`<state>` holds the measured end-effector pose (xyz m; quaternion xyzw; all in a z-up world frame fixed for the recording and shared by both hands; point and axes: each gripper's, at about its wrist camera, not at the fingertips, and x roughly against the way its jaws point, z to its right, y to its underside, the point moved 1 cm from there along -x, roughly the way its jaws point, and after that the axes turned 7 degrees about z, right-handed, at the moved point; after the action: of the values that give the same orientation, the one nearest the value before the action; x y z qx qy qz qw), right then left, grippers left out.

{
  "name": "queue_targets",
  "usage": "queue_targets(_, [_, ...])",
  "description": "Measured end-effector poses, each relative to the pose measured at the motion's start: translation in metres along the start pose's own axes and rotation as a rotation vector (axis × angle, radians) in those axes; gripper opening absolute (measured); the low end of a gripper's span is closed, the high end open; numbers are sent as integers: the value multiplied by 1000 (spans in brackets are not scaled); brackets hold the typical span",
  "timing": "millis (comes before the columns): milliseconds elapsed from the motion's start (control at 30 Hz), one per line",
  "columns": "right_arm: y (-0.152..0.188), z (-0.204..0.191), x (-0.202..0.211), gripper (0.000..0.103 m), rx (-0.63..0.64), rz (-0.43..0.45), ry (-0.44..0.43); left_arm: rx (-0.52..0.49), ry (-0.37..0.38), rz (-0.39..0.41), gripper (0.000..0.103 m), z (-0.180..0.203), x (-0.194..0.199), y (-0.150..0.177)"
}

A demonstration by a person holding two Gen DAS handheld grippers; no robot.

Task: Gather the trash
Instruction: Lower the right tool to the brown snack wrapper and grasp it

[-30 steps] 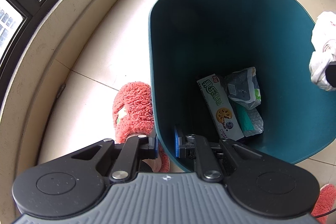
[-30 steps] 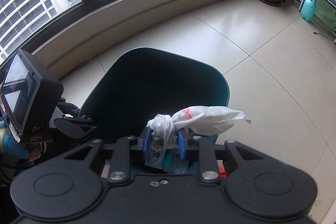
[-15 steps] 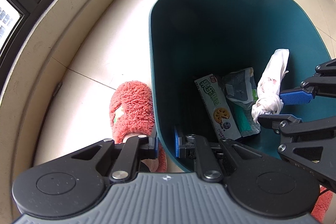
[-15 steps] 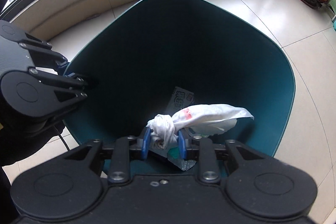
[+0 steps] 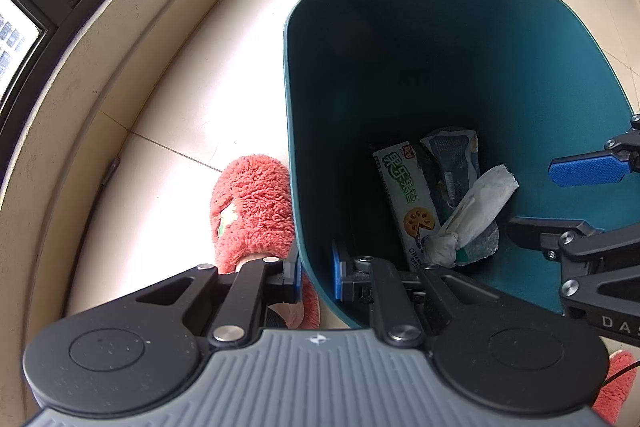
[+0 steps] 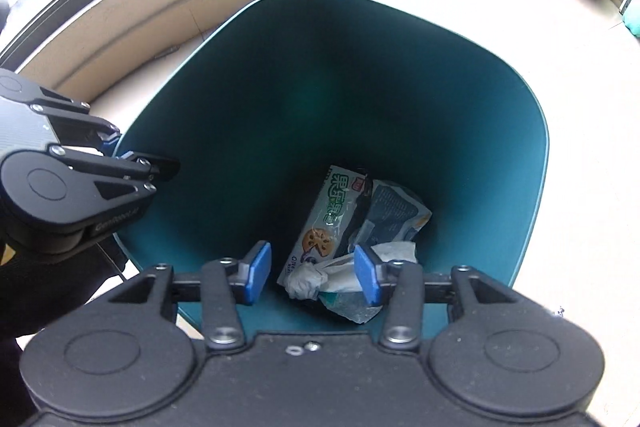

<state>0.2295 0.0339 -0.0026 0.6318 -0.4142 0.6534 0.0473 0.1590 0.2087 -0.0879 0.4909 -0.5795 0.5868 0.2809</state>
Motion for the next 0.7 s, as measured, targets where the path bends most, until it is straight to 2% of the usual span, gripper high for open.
queue_targets(300, [9,18,57,49,-95,105,15,-5,-16,-2,13,5,-1,0])
queue_targets(467, [34,52,88,55,-230,191,54,-6,-19,-1,13,5,-2,0])
queue_targets(567, [55,77,93,58,-307,196,104,-5,-20,-1,13,6,-2,0])
queue_targets(700, [84,115,81,63,-418,147,174,-1,-21,-3,13,5,-2,0])
